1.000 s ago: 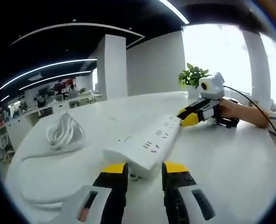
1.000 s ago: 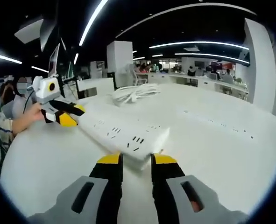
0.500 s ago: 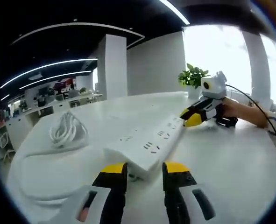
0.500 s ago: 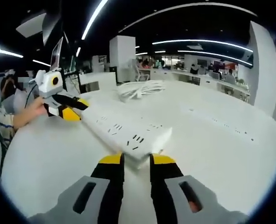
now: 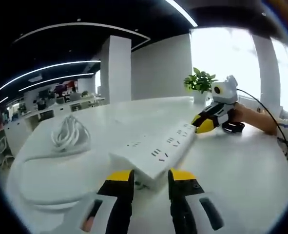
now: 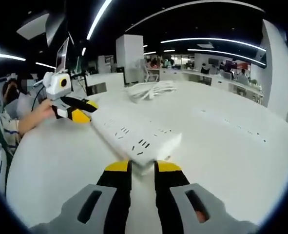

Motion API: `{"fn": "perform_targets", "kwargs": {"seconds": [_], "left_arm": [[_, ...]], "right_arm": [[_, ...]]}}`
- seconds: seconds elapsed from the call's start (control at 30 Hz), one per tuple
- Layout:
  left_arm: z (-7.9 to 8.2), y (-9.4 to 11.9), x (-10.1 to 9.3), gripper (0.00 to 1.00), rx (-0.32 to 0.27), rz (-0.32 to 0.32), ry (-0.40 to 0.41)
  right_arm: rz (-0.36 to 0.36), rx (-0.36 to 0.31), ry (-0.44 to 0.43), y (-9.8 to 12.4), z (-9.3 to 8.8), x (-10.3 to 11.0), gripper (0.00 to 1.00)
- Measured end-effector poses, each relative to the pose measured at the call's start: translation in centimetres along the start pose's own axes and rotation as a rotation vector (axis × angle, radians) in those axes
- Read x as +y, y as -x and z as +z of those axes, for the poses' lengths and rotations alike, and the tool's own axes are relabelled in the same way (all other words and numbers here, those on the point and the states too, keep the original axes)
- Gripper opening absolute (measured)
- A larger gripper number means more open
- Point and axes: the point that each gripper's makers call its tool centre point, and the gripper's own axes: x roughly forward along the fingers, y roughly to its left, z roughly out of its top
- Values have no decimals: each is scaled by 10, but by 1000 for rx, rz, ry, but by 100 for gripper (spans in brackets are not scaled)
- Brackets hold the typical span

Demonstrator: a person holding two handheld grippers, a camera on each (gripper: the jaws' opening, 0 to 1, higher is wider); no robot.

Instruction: Straighten the power strip on the desk, plug the charger into it

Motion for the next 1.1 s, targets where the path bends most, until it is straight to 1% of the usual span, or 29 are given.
{"fn": "perform_targets", "kwargs": {"seconds": [0.33, 0.6, 0.77, 0.87, 1.1], "left_arm": [[-3, 5, -8, 27, 12, -22, -9], [-5, 9, -19, 27, 7, -47, 3], [-5, 11, -25, 27, 10, -62, 10], [-6, 13, -31, 27, 19, -75, -1], [-8, 14, -36, 27, 28, -97, -1]], "right_arm": [[-22, 1, -27, 8, -6, 13, 18], [-31, -6, -50, 22, -14, 27, 17], [-29, -11, -55, 29, -16, 29, 17], [-28, -8, -69, 33, -17, 29, 17], [-15, 27, -23, 39, -18, 31, 16]]}}
